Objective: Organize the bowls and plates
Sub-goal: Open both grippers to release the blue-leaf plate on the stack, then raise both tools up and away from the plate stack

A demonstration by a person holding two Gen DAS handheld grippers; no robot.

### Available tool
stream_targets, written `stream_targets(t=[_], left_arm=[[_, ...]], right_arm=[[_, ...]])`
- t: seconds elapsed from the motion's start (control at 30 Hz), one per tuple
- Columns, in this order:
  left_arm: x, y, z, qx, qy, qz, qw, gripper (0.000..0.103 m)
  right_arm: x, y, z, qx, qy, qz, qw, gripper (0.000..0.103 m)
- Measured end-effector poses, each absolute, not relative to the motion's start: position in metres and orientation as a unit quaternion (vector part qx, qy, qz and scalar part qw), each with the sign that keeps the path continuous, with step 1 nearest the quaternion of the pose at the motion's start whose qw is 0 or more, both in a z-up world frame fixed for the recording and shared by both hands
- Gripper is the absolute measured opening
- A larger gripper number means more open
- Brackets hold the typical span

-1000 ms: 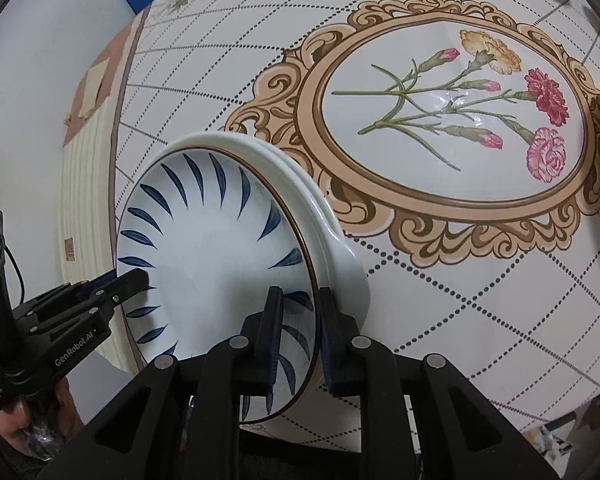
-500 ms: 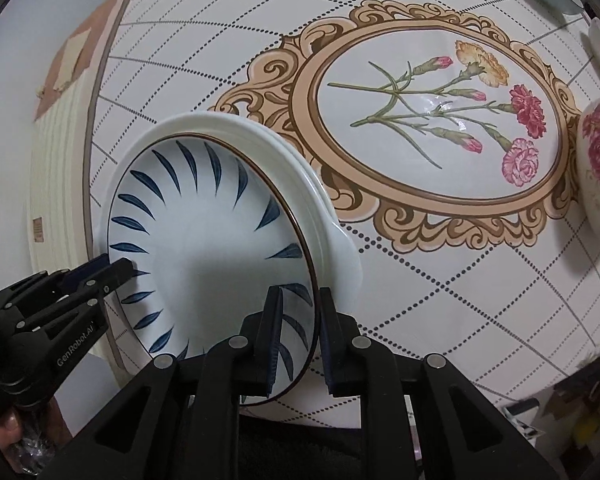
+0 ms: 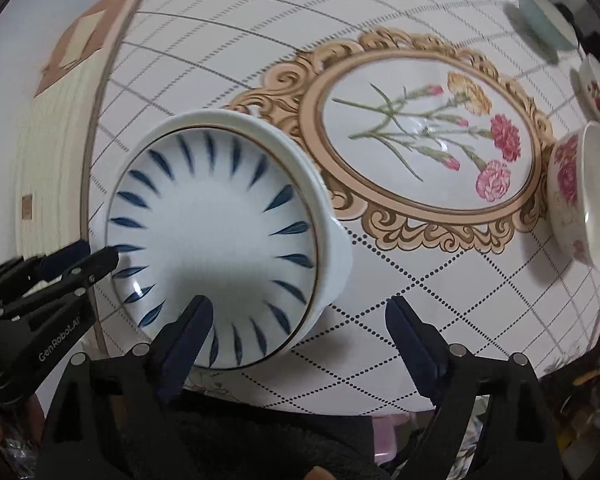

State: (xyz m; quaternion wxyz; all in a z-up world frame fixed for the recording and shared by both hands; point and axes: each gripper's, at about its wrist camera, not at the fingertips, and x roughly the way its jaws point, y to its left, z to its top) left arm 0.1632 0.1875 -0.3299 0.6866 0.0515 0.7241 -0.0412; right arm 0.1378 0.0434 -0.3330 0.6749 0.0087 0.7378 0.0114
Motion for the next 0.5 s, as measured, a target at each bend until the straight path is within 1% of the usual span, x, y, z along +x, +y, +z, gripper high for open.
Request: stream_targets(t=[0.07, 0.1, 0.13, 0.2, 0.23, 0.5], left_arm=[[0.155, 0.186, -0.315, 0.057, 0.711, -0.040, 0.700, 0.044], [0.152, 0.187, -0.309, 0.058, 0.705, -0.038, 0.706, 0.060], [0.150, 0.188, -0.300, 0.058, 0.695, -0.037, 0.716, 0.080], [0.146, 0.189, -0.290, 0.061, 0.680, -0.035, 0.730, 0.089], [0.143, 0.190, -0.281, 0.057, 0.673, -0.036, 0.737, 0.092], [0.120, 0.205, -0.236, 0.032, 0.658, -0.056, 0.751, 0.092]], right_arm=[[0.134, 0.045, -0.322, 0.001, 0.728, 0.008, 0.685, 0.103], [0.132, 0.046, -0.315, 0.000, 0.722, 0.006, 0.692, 0.103], [0.129, 0.047, -0.310, -0.001, 0.718, 0.004, 0.696, 0.103], [0.125, 0.046, -0.297, -0.004, 0.710, -0.001, 0.704, 0.103], [0.122, 0.044, -0.291, -0.003, 0.706, -0.002, 0.709, 0.103], [0.089, 0.041, -0.233, 0.018, 0.683, -0.005, 0.730, 0.103]])
